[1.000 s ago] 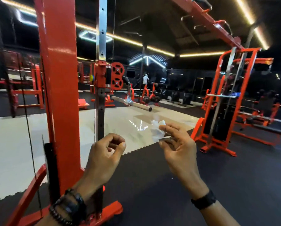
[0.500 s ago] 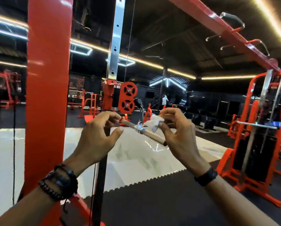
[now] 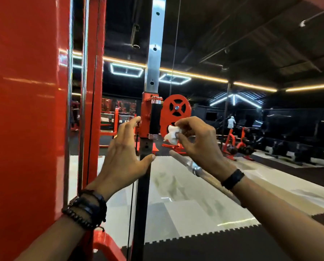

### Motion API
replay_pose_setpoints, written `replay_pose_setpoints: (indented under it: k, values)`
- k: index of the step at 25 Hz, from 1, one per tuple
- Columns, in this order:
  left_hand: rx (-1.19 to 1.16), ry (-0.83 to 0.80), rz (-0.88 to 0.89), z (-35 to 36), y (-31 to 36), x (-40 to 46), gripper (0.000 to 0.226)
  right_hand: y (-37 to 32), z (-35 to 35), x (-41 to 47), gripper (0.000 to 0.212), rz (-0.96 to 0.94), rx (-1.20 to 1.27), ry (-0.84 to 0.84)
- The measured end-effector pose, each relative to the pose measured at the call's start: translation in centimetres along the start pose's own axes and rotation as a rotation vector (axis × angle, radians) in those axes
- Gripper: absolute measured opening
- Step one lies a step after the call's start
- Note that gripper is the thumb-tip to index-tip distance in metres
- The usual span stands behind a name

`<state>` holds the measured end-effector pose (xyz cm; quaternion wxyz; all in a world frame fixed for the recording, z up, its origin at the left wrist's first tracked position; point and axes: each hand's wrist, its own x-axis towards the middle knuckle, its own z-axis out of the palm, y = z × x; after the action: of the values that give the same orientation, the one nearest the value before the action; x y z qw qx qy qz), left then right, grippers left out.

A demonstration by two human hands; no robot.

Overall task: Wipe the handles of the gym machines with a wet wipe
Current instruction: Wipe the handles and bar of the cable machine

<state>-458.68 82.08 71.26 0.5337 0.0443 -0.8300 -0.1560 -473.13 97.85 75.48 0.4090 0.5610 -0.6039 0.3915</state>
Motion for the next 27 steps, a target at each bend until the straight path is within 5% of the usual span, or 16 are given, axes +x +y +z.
replay_pose_setpoints:
  k: [4,9,13,18,24,27]
  values:
    - [-0.064,-0.113,0.027,2.6,-2.1,6.2,0.113,5.8,3.2,5.3,0.014,-0.174,0.008,-0.002]
    - [-0.297,-0.05,0.06,4.3,-5.1,11.9,0.078,10.1,7.2,10.3,0.01,-0.311,0.08,0.079]
    - [-0.259,-0.051,0.192,4.4,-6.9,14.6,0.077,10.4,10.0,10.5,0.013,-0.397,0.147,0.135]
    - [-0.252,-0.079,0.342,5.5,-7.5,16.3,0.067,10.8,12.5,3.6,0.013,-0.62,0.057,-0.075]
    - [-0.474,-0.061,0.255,6.0,-7.0,17.5,0.062,10.9,10.8,10.8,0.015,-0.449,0.002,0.238]
    - [-0.459,-0.058,0.263,6.0,-7.1,17.4,0.06,11.3,12.5,5.9,0.011,-0.416,0.094,0.158]
